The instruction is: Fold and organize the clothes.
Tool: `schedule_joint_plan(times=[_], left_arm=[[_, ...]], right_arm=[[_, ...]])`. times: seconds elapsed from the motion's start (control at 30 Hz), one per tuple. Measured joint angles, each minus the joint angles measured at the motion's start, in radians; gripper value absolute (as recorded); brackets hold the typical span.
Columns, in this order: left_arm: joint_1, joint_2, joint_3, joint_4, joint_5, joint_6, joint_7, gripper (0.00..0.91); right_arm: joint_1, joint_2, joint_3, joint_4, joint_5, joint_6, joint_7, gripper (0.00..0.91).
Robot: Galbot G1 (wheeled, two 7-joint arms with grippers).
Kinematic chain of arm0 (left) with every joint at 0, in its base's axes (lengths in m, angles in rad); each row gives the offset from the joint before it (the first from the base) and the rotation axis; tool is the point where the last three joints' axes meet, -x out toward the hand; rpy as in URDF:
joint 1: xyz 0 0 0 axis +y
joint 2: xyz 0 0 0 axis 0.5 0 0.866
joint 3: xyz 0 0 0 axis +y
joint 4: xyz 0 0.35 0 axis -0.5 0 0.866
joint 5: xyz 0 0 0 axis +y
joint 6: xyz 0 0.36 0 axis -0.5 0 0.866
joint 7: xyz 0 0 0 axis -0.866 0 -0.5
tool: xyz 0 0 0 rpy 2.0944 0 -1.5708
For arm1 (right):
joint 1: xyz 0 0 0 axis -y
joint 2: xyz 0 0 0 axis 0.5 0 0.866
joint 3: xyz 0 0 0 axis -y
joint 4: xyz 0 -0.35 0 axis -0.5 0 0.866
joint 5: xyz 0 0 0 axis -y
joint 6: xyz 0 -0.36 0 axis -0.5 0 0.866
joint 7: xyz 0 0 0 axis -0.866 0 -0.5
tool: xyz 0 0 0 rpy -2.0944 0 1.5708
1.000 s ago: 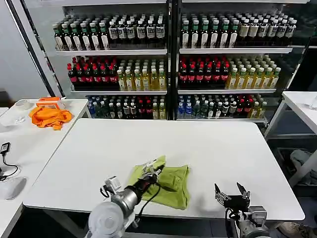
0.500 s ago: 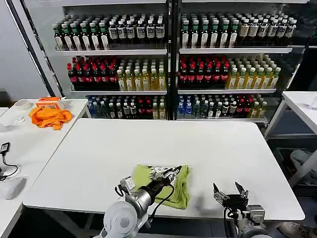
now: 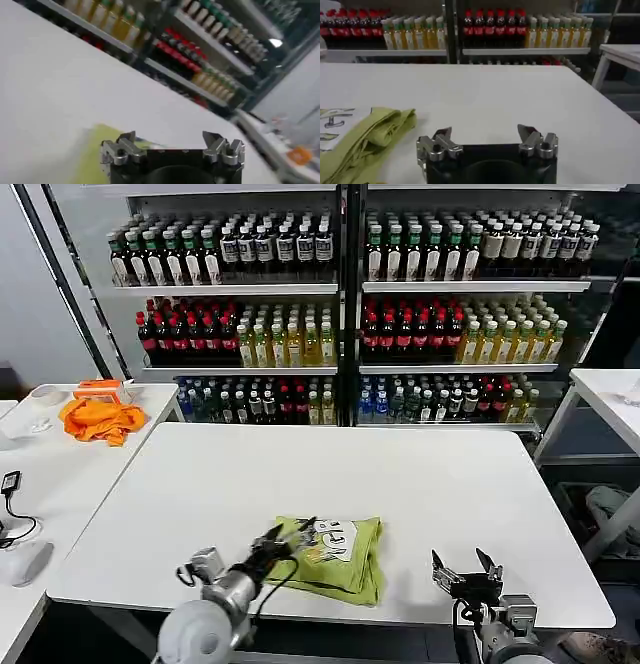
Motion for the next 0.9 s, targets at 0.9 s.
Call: schedule_joint_plan(times=[0.9], left_arm=[[0.004, -0.051, -0.004, 0.148, 0.161, -0.018, 0.101, 0.826]], right_arm=[[0.025, -0.013, 0.046, 0.000, 0.035, -0.019, 0.008, 0.907]])
